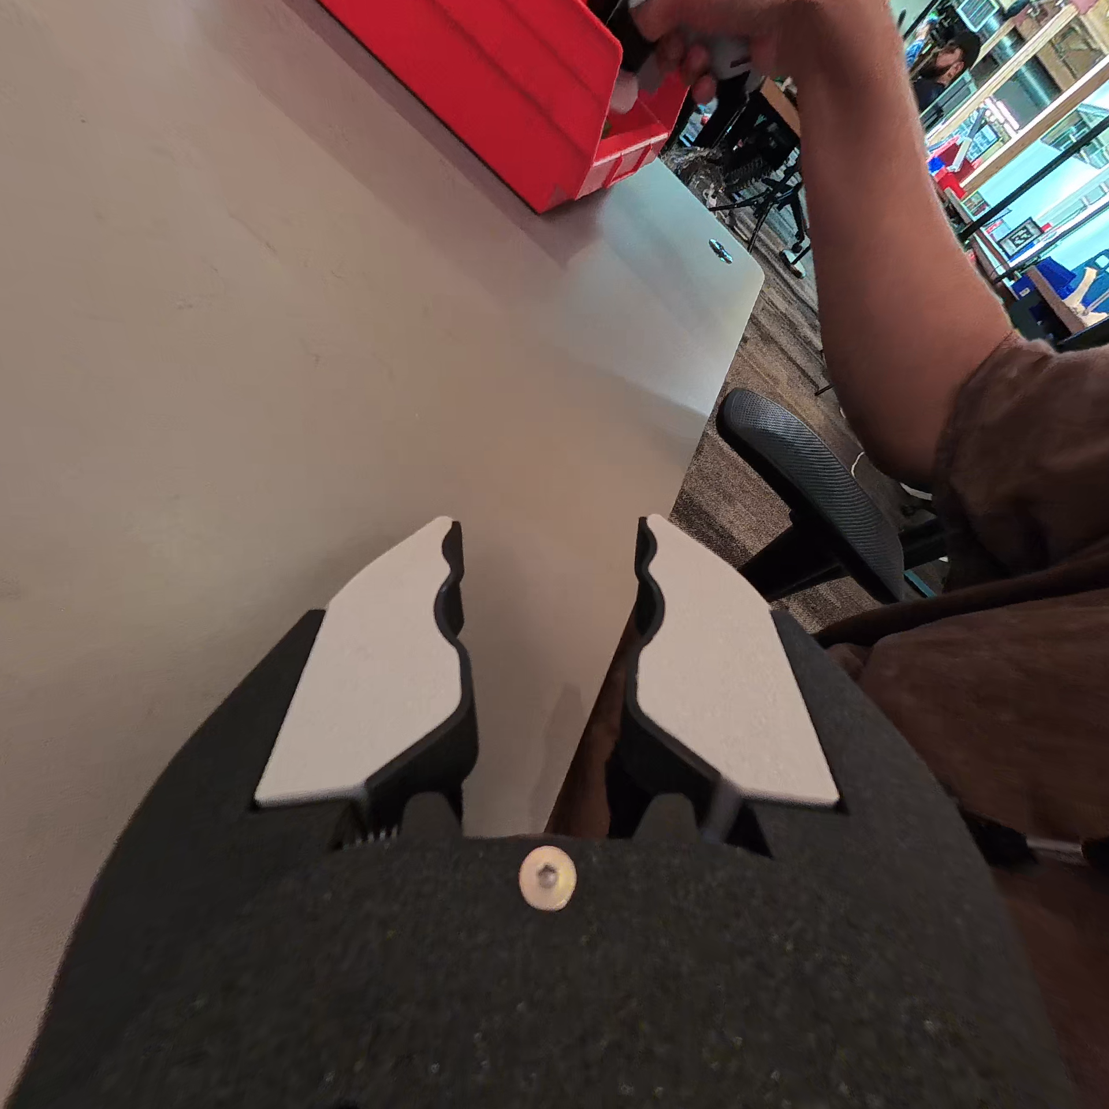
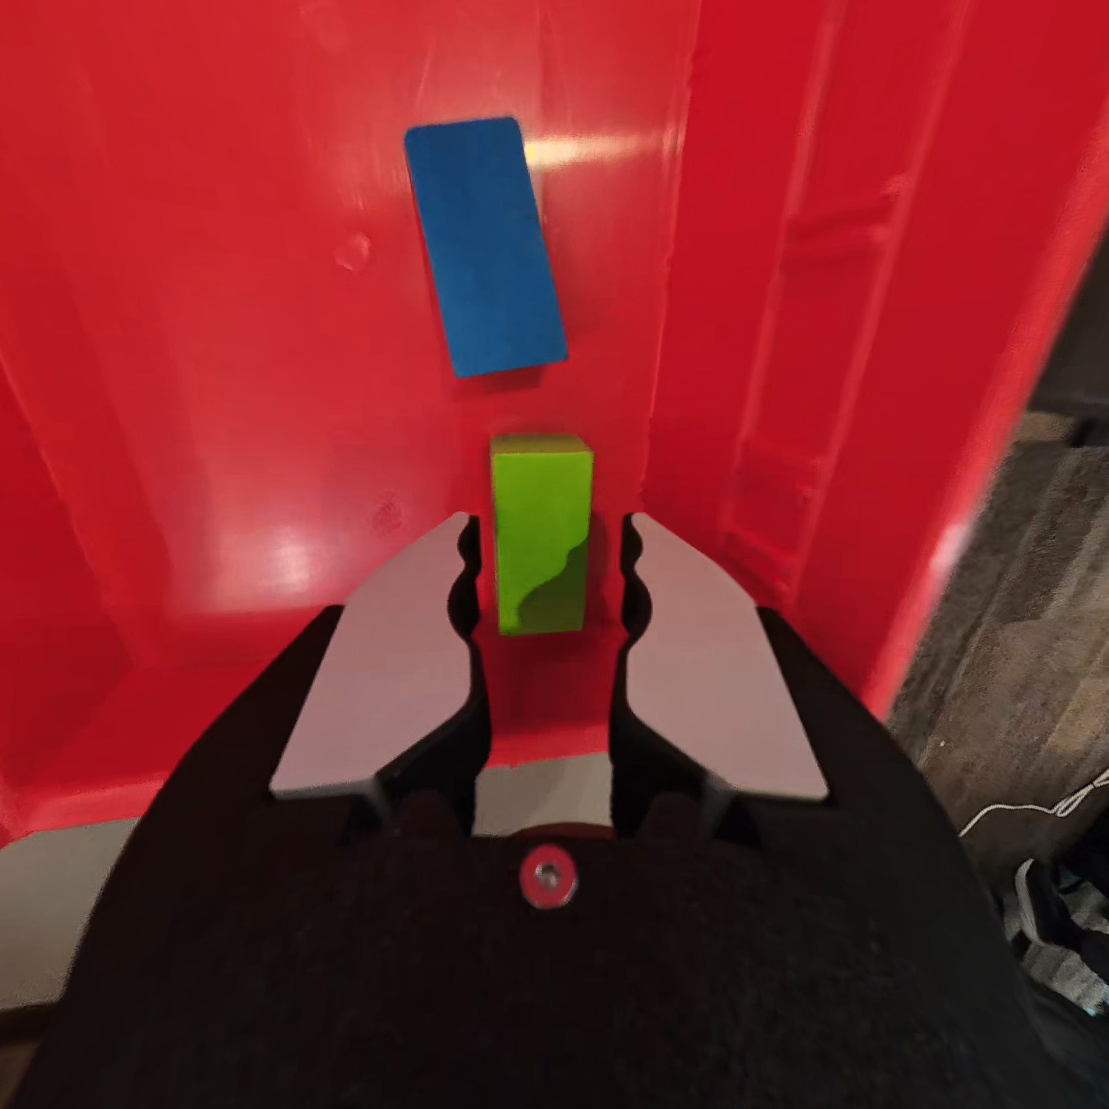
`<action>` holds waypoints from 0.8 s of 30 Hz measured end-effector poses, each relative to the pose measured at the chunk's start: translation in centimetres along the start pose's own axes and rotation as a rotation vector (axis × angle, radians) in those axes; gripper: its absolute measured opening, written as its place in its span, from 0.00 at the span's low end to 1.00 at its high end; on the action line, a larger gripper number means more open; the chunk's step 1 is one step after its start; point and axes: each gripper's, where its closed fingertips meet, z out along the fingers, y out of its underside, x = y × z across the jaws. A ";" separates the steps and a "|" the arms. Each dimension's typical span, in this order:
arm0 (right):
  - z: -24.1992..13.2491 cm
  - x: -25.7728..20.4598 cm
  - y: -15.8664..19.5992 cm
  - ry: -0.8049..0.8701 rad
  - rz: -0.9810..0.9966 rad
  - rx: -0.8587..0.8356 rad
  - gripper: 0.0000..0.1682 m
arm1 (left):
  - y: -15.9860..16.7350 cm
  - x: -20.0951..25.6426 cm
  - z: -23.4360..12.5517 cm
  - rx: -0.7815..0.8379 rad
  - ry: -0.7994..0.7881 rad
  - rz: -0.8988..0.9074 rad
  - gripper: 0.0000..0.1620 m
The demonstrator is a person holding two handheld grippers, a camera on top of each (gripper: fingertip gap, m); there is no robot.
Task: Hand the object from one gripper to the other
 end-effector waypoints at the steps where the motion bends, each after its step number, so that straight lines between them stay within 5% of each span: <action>1: -1.2 0.2 -0.2 0.025 0.000 0.047 0.29 | 0.0 -0.1 0.0 0.002 -0.001 -0.002 0.34; 6: -11.4 -3.6 -2.4 -0.006 -0.088 0.544 0.30 | -0.4 -0.7 -0.5 0.020 -0.036 0.016 0.34; 12: -19.4 -23.1 3.7 -0.679 -0.490 1.171 0.32 | -1.2 -1.7 -1.3 0.044 -0.107 0.083 0.34; 17: -14.7 -31.8 9.9 -0.787 -0.685 1.131 0.34 | -2.1 -2.5 -2.1 0.061 -0.179 0.143 0.34; 24: -13.4 -33.2 11.2 -0.766 -0.737 1.099 0.35 | -8.6 -7.7 -9.3 0.144 -0.405 0.040 0.28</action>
